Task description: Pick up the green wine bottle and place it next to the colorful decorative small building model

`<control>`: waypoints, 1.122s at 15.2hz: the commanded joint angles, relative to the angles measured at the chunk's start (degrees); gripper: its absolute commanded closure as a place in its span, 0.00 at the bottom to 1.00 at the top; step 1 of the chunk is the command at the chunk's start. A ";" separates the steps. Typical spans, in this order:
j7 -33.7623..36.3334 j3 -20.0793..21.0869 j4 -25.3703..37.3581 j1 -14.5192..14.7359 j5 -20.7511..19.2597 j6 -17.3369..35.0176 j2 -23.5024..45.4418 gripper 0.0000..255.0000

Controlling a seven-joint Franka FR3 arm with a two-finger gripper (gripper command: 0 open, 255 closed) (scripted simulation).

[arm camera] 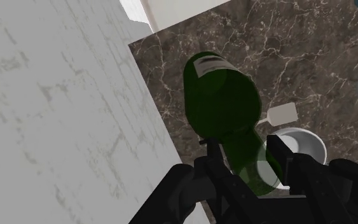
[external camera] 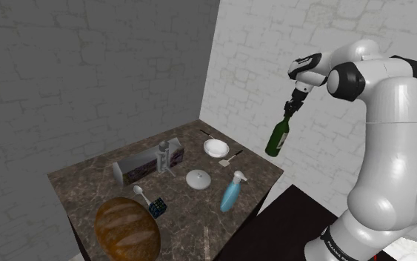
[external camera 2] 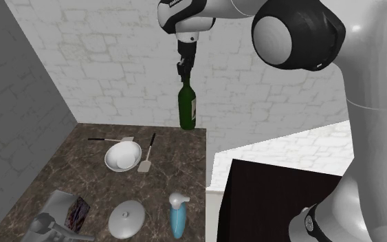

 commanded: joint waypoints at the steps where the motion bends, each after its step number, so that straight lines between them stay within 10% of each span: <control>1: 0.29 -0.22 1.03 -0.04 -0.36 -1.43 -0.49 1.00; 17: 2.29 -1.15 10.74 -1.06 -2.03 -12.49 -2.38 1.00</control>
